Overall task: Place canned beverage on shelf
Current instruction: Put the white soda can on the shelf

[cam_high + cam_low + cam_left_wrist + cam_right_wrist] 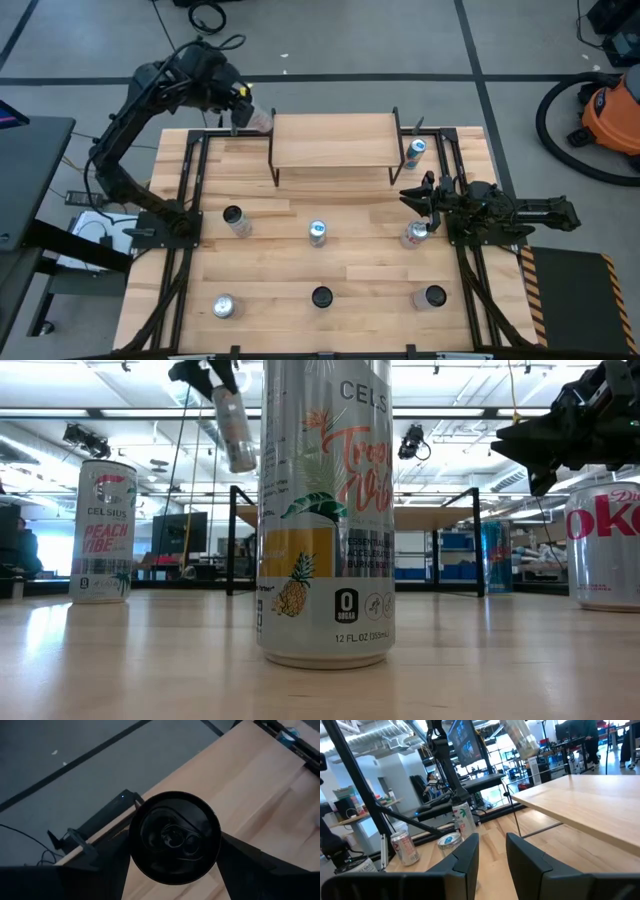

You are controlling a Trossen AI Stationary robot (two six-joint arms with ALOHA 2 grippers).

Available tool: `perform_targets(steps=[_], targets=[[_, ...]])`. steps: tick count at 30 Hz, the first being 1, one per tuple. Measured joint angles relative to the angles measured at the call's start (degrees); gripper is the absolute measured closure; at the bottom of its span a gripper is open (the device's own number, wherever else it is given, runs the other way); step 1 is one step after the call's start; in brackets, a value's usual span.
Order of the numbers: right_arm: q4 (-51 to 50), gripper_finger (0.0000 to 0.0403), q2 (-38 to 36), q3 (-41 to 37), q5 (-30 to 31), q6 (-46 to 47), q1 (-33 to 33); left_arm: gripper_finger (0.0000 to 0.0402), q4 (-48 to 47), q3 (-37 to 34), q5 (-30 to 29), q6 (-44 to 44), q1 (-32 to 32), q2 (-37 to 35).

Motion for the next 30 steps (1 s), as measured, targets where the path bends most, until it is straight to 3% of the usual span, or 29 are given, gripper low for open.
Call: perform_targets(steps=[16, 30], targets=[[-0.3, 0.0296, 0.0, 0.0, 0.0, 0.1, 0.0, 0.0141, 4.6, 0.3, 0.1, 3.9, -1.6, 12.2], [-1.9, 0.0296, 0.0, 0.0, 0.0, 1.3, 0.0, 0.0141, 5.8, 0.3, 1.0, 3.8, -1.5, 13.4]])
